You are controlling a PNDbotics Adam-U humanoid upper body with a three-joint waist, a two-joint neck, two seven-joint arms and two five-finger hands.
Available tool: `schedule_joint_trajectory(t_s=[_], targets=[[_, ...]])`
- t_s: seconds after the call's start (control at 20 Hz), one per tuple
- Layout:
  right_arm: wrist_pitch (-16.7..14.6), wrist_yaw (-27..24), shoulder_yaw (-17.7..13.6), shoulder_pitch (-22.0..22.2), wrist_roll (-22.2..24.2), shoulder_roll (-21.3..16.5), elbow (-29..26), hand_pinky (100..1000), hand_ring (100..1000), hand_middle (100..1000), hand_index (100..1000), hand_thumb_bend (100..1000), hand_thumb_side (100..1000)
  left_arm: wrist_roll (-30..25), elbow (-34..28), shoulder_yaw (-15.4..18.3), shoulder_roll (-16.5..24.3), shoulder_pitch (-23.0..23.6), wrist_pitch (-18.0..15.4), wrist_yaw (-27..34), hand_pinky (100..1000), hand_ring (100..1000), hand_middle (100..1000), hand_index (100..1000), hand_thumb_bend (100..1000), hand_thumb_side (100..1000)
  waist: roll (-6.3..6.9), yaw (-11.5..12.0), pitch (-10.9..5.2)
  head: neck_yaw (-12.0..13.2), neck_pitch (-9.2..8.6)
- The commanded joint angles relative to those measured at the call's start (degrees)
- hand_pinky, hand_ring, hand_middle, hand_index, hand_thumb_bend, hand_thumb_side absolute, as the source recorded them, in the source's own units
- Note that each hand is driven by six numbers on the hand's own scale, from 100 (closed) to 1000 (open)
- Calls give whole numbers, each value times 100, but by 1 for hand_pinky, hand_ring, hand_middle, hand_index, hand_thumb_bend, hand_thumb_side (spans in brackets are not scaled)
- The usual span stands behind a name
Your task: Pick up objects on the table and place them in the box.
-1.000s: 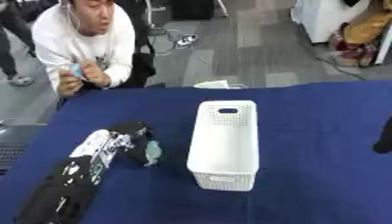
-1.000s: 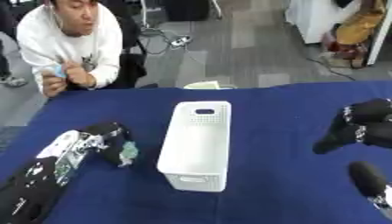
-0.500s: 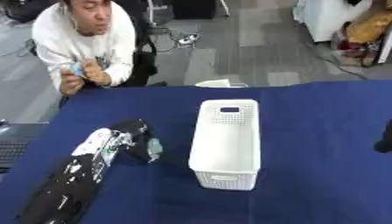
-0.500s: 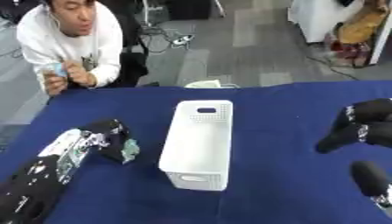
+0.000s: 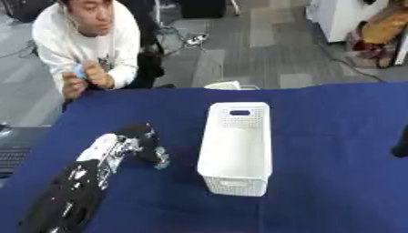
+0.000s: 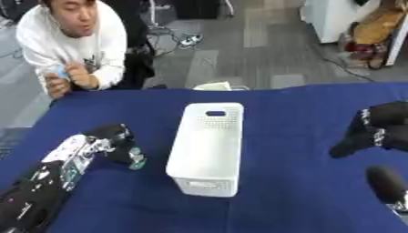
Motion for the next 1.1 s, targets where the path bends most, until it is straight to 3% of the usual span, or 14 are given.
schedule_joint_trajectory(t_s=[0.05, 0.4, 0.8, 1.1], targets=[[-388, -24, -19, -75, 373, -84, -88, 117, 427, 432, 632, 100, 1000, 146, -48, -18, 165, -114, -43, -76, 100, 100, 210, 454, 228, 567, -24, 0, -123, 60, 23], [-386, -22, -19, -69, 375, -89, -88, 117, 428, 432, 632, 100, 1000, 459, -131, 2, 181, -153, 68, -199, 100, 100, 140, 420, 182, 587, -21, 5, -131, 73, 30], [-386, -22, -17, -65, 381, -96, -88, 118, 428, 432, 632, 100, 1000, 398, -439, 50, 207, -289, 262, -2, 100, 100, 134, 415, 177, 585, -9, 8, -143, 67, 70], [-387, -27, -15, -73, 385, -102, -88, 118, 428, 433, 632, 100, 1000, 311, -677, -29, 218, -402, 210, 253, 100, 100, 132, 413, 169, 597, 10, -2, -154, 47, 66]])
